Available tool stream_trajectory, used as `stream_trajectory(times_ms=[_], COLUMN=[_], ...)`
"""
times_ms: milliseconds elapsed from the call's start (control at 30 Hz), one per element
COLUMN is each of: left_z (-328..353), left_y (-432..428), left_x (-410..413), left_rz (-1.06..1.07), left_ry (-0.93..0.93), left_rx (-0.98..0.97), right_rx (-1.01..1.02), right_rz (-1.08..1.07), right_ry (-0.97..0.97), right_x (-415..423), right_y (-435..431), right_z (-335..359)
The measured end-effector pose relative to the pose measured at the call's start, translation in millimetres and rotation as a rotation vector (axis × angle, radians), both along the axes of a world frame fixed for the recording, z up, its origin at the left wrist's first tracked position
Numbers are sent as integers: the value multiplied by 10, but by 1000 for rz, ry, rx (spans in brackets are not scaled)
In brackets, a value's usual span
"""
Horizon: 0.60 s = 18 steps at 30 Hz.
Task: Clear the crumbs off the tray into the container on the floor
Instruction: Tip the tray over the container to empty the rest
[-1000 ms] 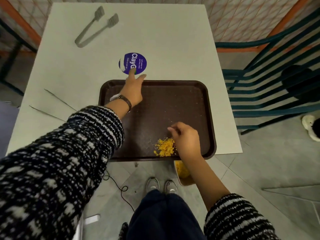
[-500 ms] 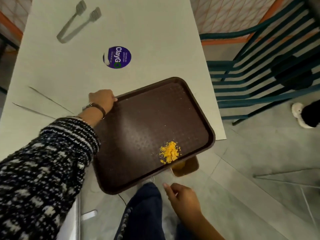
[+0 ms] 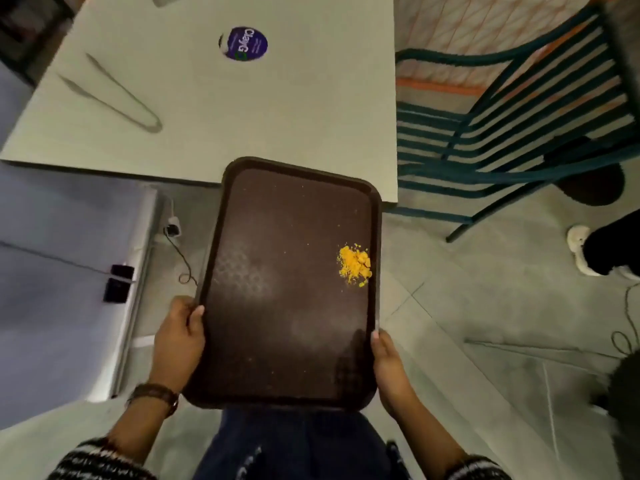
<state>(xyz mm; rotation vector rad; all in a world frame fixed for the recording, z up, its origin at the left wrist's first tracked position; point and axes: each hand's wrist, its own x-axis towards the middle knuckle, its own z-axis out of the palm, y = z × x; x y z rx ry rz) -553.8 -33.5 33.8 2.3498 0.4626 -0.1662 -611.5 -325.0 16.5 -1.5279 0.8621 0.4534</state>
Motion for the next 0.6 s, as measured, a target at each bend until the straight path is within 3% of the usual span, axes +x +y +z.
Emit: stream_trajectory(times_ms=[267, 467, 600], left_z=[-103, -493, -972], left_y=[-97, -93, -231], left_x=[-1491, -1422, -1028], left_rz=[242, 240, 212], left_ry=[116, 228, 232], left_rx=[5, 6, -27], right_rx=[15, -162, -164], right_rz=[174, 386, 299], right_ry=[121, 184, 279], right_x=[-764, -759, -652], right_y=[-218, -142, -161], right_z=[-263, -659, -1150])
